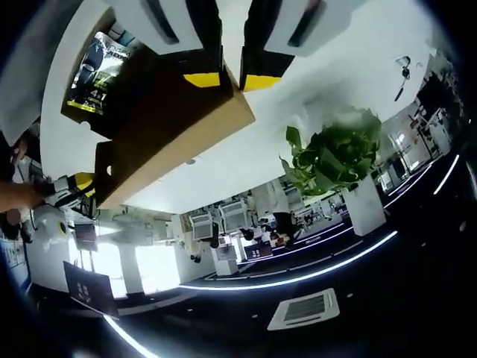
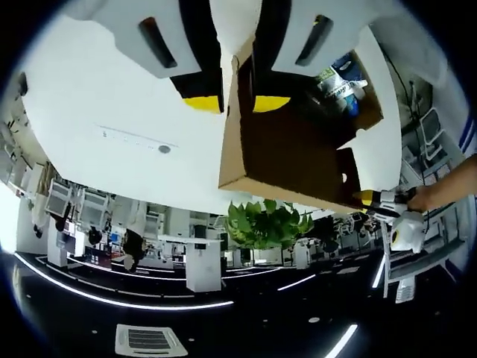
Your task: Operate the shoe box by opening the lid, removing the specified soft item, and placing it in the target area until the item is outside and the box remains undamaged.
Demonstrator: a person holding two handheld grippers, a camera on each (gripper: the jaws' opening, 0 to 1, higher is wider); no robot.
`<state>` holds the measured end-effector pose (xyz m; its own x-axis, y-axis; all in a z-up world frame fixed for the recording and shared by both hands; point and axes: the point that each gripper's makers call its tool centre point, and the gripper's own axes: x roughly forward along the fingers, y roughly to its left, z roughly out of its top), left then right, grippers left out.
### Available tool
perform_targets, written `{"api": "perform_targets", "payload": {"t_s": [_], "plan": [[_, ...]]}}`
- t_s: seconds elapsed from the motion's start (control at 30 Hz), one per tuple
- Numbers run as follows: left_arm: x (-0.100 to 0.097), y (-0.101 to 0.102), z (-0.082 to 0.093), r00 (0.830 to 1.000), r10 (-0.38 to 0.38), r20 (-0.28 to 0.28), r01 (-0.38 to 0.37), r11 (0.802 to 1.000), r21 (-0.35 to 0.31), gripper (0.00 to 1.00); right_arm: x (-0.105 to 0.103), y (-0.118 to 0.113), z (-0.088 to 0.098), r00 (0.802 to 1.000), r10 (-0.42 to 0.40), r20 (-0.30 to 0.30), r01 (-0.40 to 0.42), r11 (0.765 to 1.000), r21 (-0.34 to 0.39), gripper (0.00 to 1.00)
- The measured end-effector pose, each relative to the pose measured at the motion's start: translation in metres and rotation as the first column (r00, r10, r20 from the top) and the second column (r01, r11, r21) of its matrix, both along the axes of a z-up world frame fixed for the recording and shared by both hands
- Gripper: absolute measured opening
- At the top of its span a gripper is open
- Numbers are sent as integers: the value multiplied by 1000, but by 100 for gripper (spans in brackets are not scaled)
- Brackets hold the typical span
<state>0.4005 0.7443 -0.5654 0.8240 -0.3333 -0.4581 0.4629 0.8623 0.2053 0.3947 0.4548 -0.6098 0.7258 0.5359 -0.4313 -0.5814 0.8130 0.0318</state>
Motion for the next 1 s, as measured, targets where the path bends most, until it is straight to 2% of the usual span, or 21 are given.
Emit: {"api": "perform_targets", "payload": {"t_s": [0.4, 0.5, 0.8, 1.0], "plan": [[14, 1, -2, 1000, 19, -5, -19, 1000, -13, 7, 0, -2, -41, 998, -5, -69, 4, 1000, -22, 8], [19, 1, -3, 1000, 26, -9, -26, 999, -24, 7, 2, -1, -48, 997, -9, -78, 7, 1000, -26, 4], [33, 2, -6, 998, 54, -14, -54, 998, -31, 7, 8, 1, -62, 995, -14, -96, 10, 999, -42, 1], [38, 2, -8, 998, 63, -17, -64, 997, -40, 7, 8, 0, -61, 997, -10, -79, 5, 999, -52, 0]]}}
